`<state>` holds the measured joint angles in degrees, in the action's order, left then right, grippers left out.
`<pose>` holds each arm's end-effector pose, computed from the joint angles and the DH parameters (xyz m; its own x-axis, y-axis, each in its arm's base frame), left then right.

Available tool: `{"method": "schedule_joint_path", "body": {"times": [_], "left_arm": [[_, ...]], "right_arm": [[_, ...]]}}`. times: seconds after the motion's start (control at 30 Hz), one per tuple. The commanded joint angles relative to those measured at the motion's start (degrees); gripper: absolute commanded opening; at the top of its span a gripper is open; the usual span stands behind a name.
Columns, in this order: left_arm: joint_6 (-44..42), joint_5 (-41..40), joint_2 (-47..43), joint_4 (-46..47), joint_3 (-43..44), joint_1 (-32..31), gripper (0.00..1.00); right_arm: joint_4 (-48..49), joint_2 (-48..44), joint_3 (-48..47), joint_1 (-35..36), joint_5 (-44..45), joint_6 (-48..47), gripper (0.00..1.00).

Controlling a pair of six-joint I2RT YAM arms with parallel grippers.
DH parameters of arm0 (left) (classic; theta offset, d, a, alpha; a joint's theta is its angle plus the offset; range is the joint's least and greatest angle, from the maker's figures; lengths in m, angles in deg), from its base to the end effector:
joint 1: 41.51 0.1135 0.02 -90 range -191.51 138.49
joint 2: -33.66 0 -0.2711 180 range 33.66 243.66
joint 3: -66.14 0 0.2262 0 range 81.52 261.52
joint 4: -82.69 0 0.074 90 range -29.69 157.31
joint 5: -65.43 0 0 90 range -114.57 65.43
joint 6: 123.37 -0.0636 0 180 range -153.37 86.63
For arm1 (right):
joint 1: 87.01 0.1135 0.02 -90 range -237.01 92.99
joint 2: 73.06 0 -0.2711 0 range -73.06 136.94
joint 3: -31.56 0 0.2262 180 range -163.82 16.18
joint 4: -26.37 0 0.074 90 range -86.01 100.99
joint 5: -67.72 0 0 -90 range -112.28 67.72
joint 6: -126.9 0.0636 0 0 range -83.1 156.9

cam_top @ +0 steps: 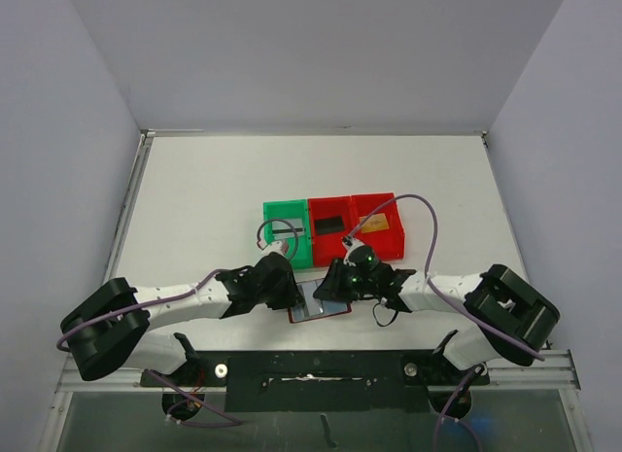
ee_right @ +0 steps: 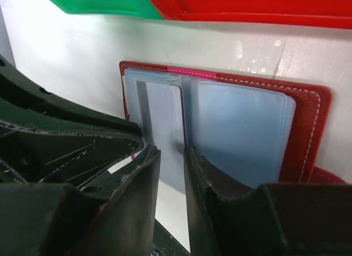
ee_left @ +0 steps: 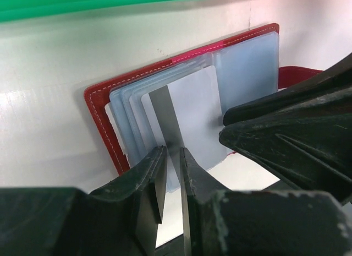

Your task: Take the credit cards out of the card holder

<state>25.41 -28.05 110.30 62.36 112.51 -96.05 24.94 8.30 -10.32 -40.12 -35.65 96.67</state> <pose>0.1424 -0.1932 0.1570 -0.9085 -0.1958 -0.3691 0.0265 0.8547 -0.5185 0.1646 0.1973 0.1487 -0.9422 0.2235 -0.2497 -0.0310 0.6836 0.7292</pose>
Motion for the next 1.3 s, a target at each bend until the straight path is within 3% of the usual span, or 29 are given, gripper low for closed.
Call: {"method": "schedule_joint_path", "body": {"times": [0.0,0.13,0.33,0.53,0.7,1.27], "left_arm": [[-0.69,-2.22,-0.31,-2.67,0.55,-0.30,0.16],[-0.86,-1.83,0.15,-2.96,0.75,-0.38,0.15],[-0.78,-3.32,-0.46,-4.72,0.77,-0.39,0.14],[-1.07,-4.30,-0.41,-6.19,1.01,-0.39,0.11],[-1.48,-3.91,0.25,-6.29,1.20,-0.39,0.09],[-2.14,-3.67,0.01,-5.68,1.28,-0.39,0.09]], "right_arm": [[-0.87,3.05,-3.49,-0.07,0.18,-0.80,0.27],[-0.02,5.32,-2.41,0.23,0.02,0.68,0.27],[4.35,2.94,0.49,-0.15,-0.91,2.37,0.08],[10.90,-0.74,5.55,-2.93,-5.01,4.07,0.00],[13.65,-1.53,8.00,-4.27,-7.65,4.90,0.00],[7.04,-4.57,8.15,-9.15,-12.71,1.30,0.05]]}}
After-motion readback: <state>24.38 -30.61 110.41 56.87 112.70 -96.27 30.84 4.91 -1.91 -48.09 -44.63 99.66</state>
